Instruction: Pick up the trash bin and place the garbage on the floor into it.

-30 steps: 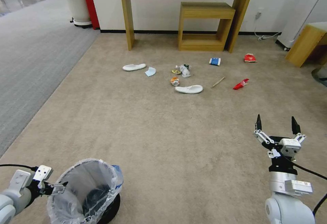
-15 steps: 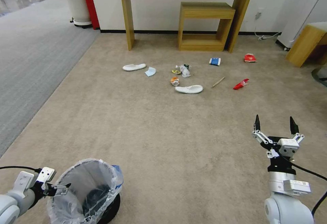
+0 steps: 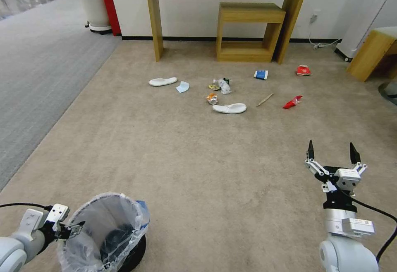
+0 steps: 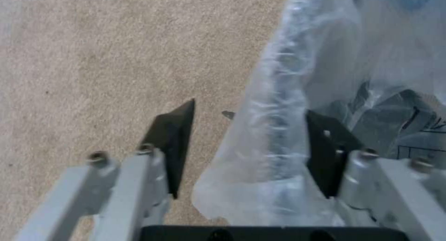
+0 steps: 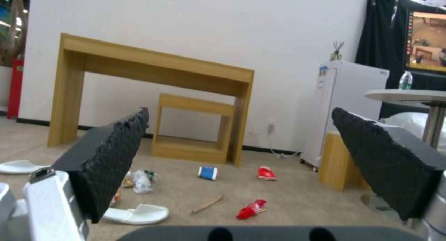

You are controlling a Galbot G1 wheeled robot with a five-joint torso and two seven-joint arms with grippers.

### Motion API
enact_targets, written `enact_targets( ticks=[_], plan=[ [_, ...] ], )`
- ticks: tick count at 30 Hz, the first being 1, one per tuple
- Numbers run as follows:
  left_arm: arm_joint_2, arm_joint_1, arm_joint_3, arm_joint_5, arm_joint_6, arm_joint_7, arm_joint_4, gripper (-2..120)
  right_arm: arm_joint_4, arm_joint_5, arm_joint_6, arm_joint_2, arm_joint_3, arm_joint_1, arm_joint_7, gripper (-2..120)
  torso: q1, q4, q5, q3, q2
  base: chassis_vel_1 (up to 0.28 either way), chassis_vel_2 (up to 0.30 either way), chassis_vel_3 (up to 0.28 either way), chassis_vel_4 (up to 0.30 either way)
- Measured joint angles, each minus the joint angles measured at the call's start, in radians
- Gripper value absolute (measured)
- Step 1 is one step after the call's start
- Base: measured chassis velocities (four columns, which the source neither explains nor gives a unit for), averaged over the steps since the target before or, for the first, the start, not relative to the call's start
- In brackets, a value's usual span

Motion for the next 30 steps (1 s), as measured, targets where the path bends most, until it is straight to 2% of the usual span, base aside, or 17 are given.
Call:
enact_targets(
  ticks=[1,5,6,8,12,18,26,30],
  plan=[
    [0.000,0.000,0.000,0.000,0.000,0.000,0.000,50,0.000,0.000,0.000,0.000,0.000,0.000,0.000,100,0.000,0.0000,0.0000,0.000,0.000,0.000,0.000,0.000,0.000],
    [-0.007,0.000,0.002,-0.006,0.000,-0.012,0.000,28,0.001,-0.001,0.000,-0.005,0.000,0.003,0.000,100,0.000,0.0000,0.0000,0.000,0.000,0.000,0.000,0.000,0.000],
    [-0.007,0.000,0.002,-0.006,0.000,-0.012,0.000,28,0.001,-0.001,0.000,-0.005,0.000,0.003,0.000,100,0.000,0.0000,0.0000,0.000,0.000,0.000,0.000,0.000,0.000],
    [-0.013,0.000,0.003,-0.008,0.000,-0.017,0.000,19,0.000,-0.002,-0.001,-0.005,-0.003,0.003,0.000,100,0.000,0.0000,0.0000,0.000,0.000,0.000,0.000,0.000,0.000],
    [-0.024,0.002,0.006,-0.009,-0.004,-0.017,-0.003,9,0.000,-0.004,0.000,-0.005,-0.006,0.002,0.000,100,0.000,0.0000,0.0003,0.000,0.000,0.000,0.000,0.000,0.000],
    [-0.038,0.003,0.006,-0.018,-0.004,-0.031,-0.008,8,0.003,-0.003,0.000,-0.009,-0.005,0.002,0.000,100,0.000,0.0001,0.0004,0.000,0.000,0.000,0.000,0.000,0.000],
    [-0.071,-0.004,0.001,-0.101,0.001,-0.096,-0.026,7,0.004,-0.002,0.002,-0.011,-0.005,0.000,0.000,100,0.000,0.0001,0.0001,0.000,0.000,0.000,0.000,0.000,0.000],
    [-0.125,-0.048,-0.011,-0.229,0.003,-0.166,-0.050,3,0.005,0.000,0.002,-0.013,-0.006,0.004,0.000,100,0.000,0.0000,-0.0007,0.000,0.000,0.000,0.000,0.000,0.000]
  ],
)
